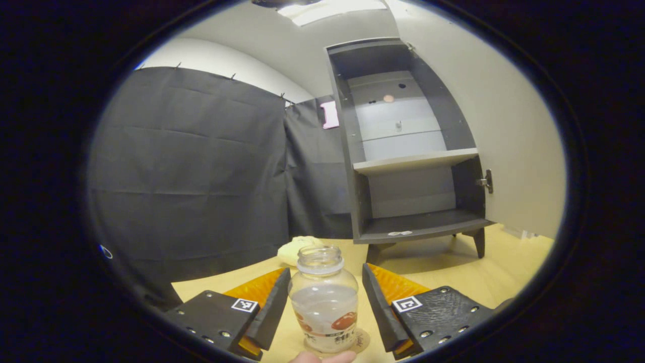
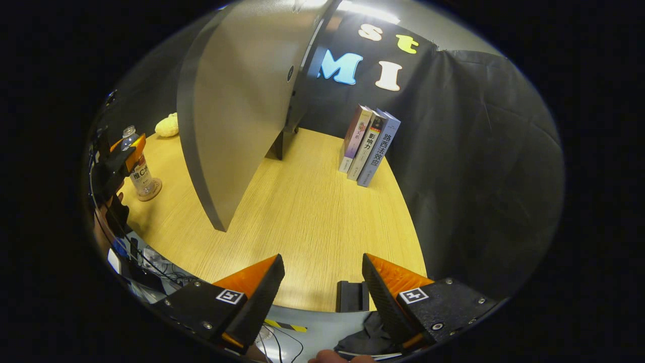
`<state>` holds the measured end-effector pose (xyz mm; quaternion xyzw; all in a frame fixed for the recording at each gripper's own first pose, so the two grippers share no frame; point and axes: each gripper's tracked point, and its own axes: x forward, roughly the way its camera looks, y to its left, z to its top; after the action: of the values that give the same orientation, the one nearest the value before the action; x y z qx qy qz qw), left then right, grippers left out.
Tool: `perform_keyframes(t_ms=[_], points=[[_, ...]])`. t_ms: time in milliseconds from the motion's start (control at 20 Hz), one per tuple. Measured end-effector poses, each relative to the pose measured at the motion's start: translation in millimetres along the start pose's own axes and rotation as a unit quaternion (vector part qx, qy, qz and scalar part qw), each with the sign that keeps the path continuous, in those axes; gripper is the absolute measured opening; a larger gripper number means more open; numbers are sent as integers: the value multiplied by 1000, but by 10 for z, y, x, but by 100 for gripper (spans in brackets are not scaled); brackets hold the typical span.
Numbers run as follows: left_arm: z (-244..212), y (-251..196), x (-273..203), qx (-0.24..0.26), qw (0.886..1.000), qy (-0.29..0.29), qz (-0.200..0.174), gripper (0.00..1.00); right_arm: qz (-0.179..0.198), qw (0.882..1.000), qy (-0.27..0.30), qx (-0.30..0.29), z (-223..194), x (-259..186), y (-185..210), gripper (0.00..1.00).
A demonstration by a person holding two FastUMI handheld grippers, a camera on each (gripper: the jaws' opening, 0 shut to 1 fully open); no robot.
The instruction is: Open the cabinet door with the right hand, grasp the bottle in the cabinet with the left hand and place it on the coaster, then close the cabinet door with the right hand.
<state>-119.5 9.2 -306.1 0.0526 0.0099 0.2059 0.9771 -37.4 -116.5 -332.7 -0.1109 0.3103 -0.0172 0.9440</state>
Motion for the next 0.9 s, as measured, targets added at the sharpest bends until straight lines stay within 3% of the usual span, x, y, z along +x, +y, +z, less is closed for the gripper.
perform_keyframes(t_ms=[350,500,650,700,750,850,900], points=[[464,176,-83,0,1000,0,-8,84,-20,999,-29,26,199,1,-109,96],[1051,160,-204,-1,999,-13,-32,77,-33,996,-50,71,390,-60,-181,96],[1639,-19,-356,-2,997,-19,-75,81,-41,988,-100,108,781,-222,-329,96],[1821,-41,-379,7,996,-24,-83,77,-45,986,-117,110,922,-283,-399,96],[1993,-55,-414,15,996,-28,-86,85,-48,984,-135,108,1059,-337,-451,95],[2296,-136,-470,11,995,-34,-96,81,-68,977,-171,105,1320,-446,-610,96],[2412,-187,-488,6,994,-34,-102,85,-59,974,-190,110,1465,-518,-606,95]])
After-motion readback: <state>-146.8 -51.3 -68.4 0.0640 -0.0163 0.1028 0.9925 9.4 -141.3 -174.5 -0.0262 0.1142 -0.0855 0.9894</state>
